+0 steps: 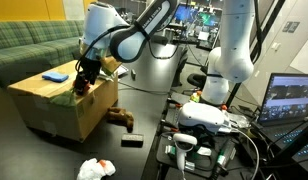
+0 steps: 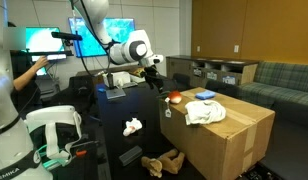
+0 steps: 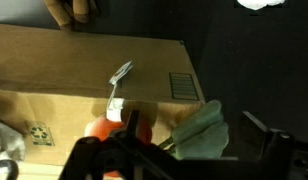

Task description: Put the objects on the table on the box and the objects on the box on the table

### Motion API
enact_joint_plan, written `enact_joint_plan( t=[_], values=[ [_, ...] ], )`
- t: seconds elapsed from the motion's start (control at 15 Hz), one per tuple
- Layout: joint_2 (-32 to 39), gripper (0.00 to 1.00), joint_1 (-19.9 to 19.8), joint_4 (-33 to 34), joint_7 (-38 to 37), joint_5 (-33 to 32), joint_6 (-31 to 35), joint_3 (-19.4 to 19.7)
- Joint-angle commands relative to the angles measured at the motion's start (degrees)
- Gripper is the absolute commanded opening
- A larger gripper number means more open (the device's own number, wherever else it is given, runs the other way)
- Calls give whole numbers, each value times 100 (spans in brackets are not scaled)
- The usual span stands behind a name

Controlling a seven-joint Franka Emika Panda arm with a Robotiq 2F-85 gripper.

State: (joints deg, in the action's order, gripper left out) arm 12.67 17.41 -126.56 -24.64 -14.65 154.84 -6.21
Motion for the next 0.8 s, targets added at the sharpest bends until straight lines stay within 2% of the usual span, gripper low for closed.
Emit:
enact_joint_plan(
  t=[0.0, 0.33, 0.73],
  values=[
    [127, 100, 73, 181, -164, -327, 291, 191],
    [369, 100, 126, 438, -187, -724, 505, 398],
    [817, 100, 139, 826, 64, -535, 516, 396]
  ],
)
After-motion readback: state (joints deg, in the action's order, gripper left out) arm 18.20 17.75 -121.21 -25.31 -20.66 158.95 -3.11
